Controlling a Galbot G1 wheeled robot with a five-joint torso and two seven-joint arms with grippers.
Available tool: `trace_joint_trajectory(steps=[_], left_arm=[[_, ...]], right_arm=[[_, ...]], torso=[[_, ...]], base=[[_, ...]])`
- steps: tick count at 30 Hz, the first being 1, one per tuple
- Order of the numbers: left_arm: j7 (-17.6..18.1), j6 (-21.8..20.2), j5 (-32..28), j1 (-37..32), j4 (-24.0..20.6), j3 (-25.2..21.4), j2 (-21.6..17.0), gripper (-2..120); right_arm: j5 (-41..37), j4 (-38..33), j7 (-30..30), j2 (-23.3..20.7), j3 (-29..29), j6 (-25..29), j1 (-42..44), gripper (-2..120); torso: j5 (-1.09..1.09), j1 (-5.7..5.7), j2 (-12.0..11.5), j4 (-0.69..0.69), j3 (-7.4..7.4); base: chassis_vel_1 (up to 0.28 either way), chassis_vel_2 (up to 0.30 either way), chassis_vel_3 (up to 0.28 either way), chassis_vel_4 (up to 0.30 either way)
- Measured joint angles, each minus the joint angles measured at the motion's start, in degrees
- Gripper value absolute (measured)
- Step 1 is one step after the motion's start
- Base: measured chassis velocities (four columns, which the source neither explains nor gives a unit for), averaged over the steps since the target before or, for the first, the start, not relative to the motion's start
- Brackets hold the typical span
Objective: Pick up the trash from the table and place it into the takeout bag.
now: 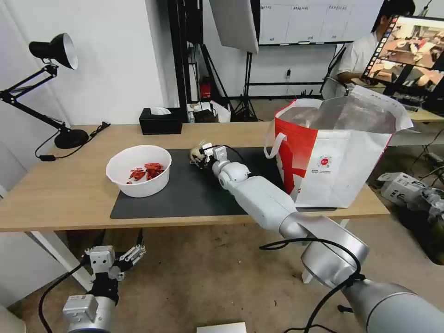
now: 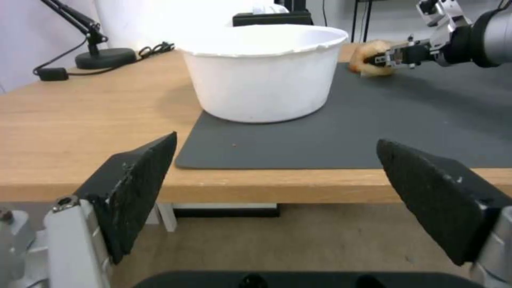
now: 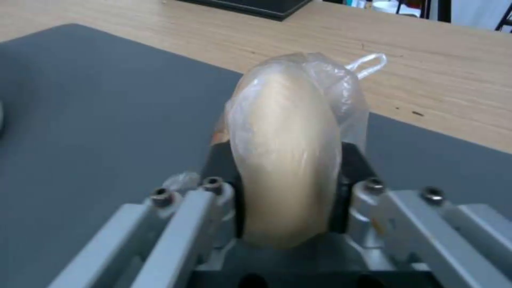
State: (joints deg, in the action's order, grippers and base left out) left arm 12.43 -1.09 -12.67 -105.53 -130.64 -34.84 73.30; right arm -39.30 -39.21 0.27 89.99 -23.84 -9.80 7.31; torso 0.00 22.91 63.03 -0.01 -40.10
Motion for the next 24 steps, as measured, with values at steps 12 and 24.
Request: trace_joint_trajectory(steps=[12, 24], left_arm=[[0.4, 0.1, -0.5, -0.2, -0.2, -0.9, -0.5, 100], [0.5, 0.2, -0.8, -0.7, -0.6, -1.3, -1.4, 100]], right_arm=[[6.4, -34.5, 21.1, -14.1, -2.0, -3.8, 6.3, 5], [6.9, -60.0, 33.7, -26.9, 6.8, -7.1, 12.2, 5]], torso=[[0.01, 0.00, 0.0, 0.00, 0.00], [0.01, 0.00, 0.0, -0.01, 0.00]], base=[[0.000, 0.000, 0.000, 0.000], [0.000, 0.000, 0.000, 0.000]])
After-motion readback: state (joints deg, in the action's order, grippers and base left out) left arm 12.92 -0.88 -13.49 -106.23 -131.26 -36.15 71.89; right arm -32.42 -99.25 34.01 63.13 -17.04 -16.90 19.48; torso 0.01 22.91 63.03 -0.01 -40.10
